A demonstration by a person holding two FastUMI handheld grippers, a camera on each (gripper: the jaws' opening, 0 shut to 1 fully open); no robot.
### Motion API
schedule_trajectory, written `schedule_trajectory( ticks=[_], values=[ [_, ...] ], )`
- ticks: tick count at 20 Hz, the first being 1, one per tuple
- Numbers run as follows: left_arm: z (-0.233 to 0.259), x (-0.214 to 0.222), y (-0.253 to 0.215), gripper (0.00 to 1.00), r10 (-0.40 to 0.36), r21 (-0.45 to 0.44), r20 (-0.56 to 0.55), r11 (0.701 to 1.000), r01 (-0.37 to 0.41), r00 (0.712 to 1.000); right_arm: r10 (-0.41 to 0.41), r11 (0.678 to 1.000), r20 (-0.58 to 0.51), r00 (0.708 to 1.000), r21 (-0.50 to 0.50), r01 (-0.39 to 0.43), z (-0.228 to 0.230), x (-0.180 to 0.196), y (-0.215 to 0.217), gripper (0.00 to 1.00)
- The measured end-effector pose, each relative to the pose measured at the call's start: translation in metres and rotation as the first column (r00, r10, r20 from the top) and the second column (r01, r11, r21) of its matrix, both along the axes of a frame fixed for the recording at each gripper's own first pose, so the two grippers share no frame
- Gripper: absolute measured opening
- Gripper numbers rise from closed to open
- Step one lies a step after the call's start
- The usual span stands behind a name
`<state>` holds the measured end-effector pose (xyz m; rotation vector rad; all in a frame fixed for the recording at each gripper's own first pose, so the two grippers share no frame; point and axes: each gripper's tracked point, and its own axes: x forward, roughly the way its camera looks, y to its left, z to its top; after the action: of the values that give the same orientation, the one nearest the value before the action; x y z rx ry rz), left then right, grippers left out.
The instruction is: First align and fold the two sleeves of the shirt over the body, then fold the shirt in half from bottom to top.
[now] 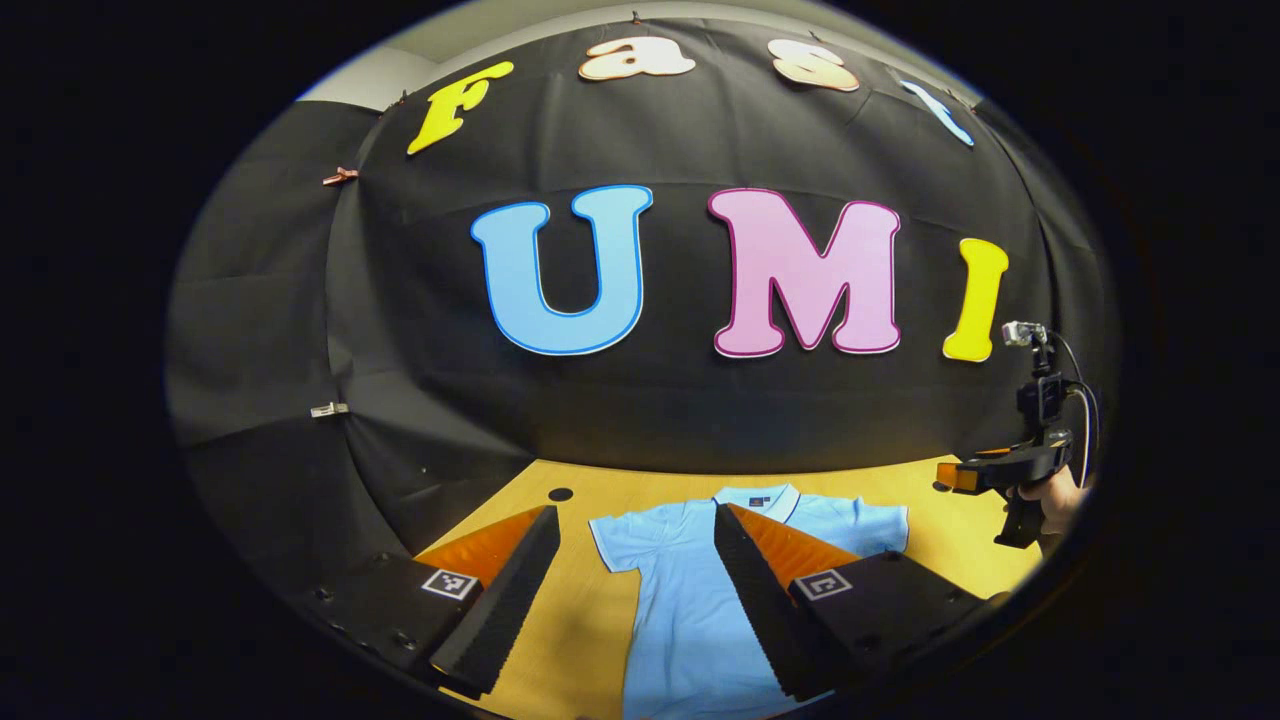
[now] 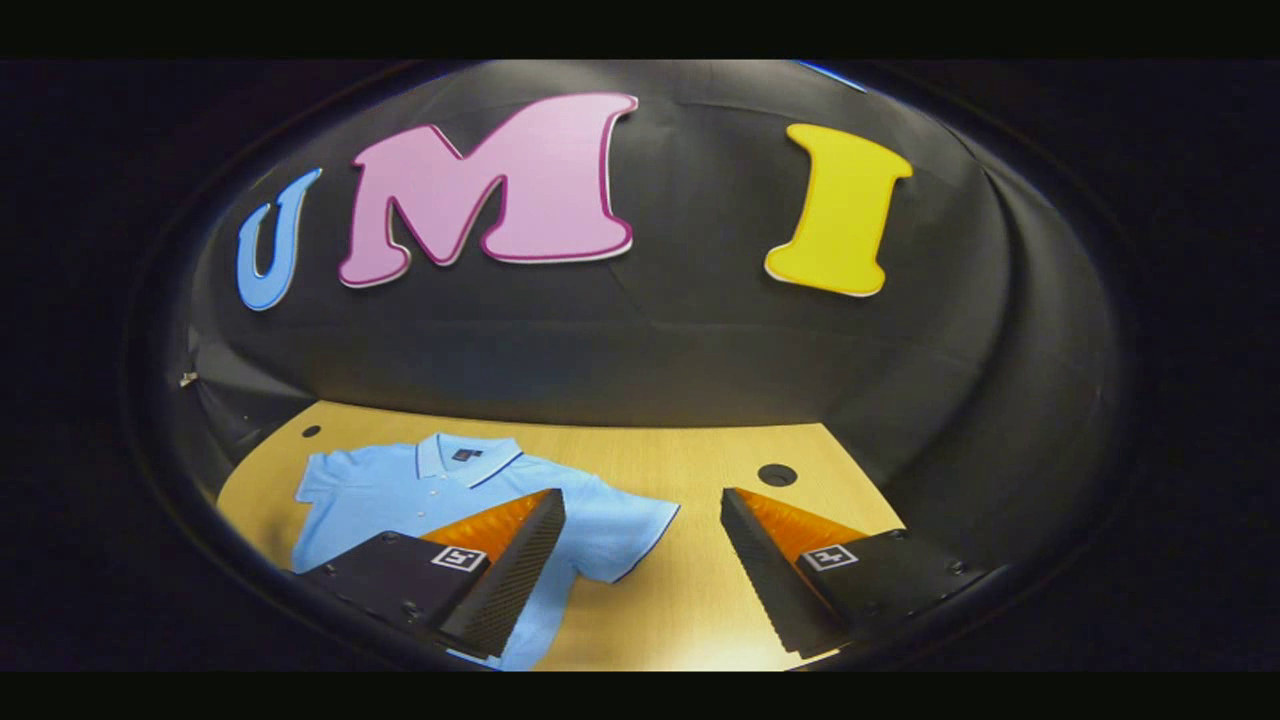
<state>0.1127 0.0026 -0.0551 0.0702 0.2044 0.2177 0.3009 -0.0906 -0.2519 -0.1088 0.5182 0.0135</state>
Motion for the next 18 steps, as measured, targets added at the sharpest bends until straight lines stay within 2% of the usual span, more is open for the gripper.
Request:
schedule_trajectory(
  ticks=[4, 9, 15, 17, 18],
  values=[
    [-0.009, 0.018, -0.004, 0.99, 0.014, 0.010, -0.026, 1.000, -0.014, 1.000, 0.003, 1.000, -0.054, 0.999, -0.026, -0.004, -0.048, 0.044, -0.010, 0.98],
    [-0.020, 0.034, -0.004, 1.00, 0.033, 0.010, -0.057, 0.999, -0.032, 0.998, -0.027, 1.000, -0.164, 0.986, -0.012, 0.025, -0.114, 0.070, -0.023, 0.95],
    [-0.022, 0.045, -0.011, 1.00, 0.031, 0.010, -0.064, 0.999, -0.031, 0.997, -0.046, 0.999, -0.274, 0.961, 0.015, 0.052, -0.162, 0.065, -0.025, 0.97],
    [-0.023, 0.045, -0.014, 1.00, 0.024, 0.013, -0.062, 1.000, -0.024, 0.998, -0.051, 0.998, -0.340, 0.939, 0.029, 0.064, -0.177, 0.052, -0.022, 0.97],
    [-0.023, 0.044, -0.015, 1.00, 0.023, 0.009, -0.061, 1.000, -0.022, 0.998, -0.047, 0.998, -0.308, 0.950, 0.029, 0.059, -0.175, 0.060, -0.021, 0.96]
  ],
)
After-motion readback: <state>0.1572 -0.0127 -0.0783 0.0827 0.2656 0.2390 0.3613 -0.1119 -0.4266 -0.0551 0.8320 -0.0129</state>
